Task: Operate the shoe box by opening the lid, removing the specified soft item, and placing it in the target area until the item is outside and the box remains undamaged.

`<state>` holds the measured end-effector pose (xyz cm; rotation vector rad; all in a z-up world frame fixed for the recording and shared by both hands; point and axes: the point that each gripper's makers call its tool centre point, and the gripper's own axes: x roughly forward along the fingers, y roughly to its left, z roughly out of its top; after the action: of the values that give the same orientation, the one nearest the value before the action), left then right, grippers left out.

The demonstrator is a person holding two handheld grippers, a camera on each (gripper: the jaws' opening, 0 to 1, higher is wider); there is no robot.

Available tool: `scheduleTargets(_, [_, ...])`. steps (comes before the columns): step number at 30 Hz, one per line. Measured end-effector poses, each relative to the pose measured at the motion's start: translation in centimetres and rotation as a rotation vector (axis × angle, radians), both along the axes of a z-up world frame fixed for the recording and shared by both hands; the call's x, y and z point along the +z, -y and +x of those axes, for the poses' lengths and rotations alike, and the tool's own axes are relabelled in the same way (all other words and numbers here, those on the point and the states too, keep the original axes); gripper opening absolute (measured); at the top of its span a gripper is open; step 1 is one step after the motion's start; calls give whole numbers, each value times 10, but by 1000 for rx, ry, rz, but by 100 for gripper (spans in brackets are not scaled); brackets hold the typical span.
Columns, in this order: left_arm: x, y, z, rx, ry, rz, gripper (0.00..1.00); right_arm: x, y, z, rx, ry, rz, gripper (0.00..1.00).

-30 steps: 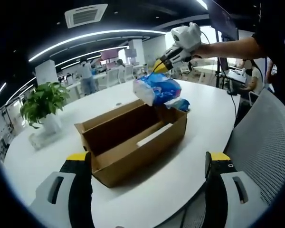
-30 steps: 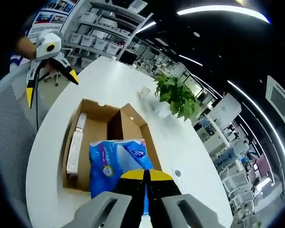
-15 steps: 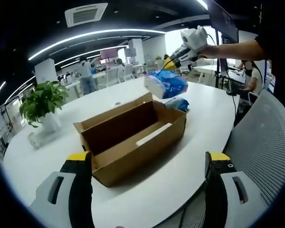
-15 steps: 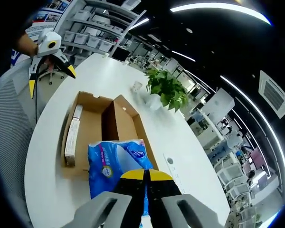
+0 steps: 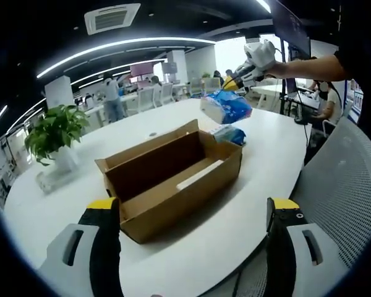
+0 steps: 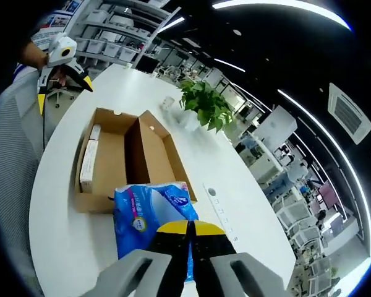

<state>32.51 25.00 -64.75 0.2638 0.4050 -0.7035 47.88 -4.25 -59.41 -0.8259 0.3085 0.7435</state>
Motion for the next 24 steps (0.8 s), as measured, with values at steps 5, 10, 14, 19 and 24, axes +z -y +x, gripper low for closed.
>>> scheduleTargets(5, [0, 0, 0, 1, 2, -2, 98, -4, 18, -2, -34, -3, -8, 0])
scheduleTargets(10, [-1, 1, 0, -4, -1, 2, 98, -4, 36, -4, -75, -6, -4, 0])
scheduleTargets(14, [-1, 1, 0, -6, -2, 3, 98, -5, 46, -7, -98, -7, -3, 0])
scheduleTargets(19, [-1, 1, 0, -6, -1, 3, 98, -9, 60, -13, -131, -13, -4, 0])
scheduleTargets(24, [0, 1, 0, -4, 1, 2, 98, -12, 75, -16, -160, -19, -13, 0])
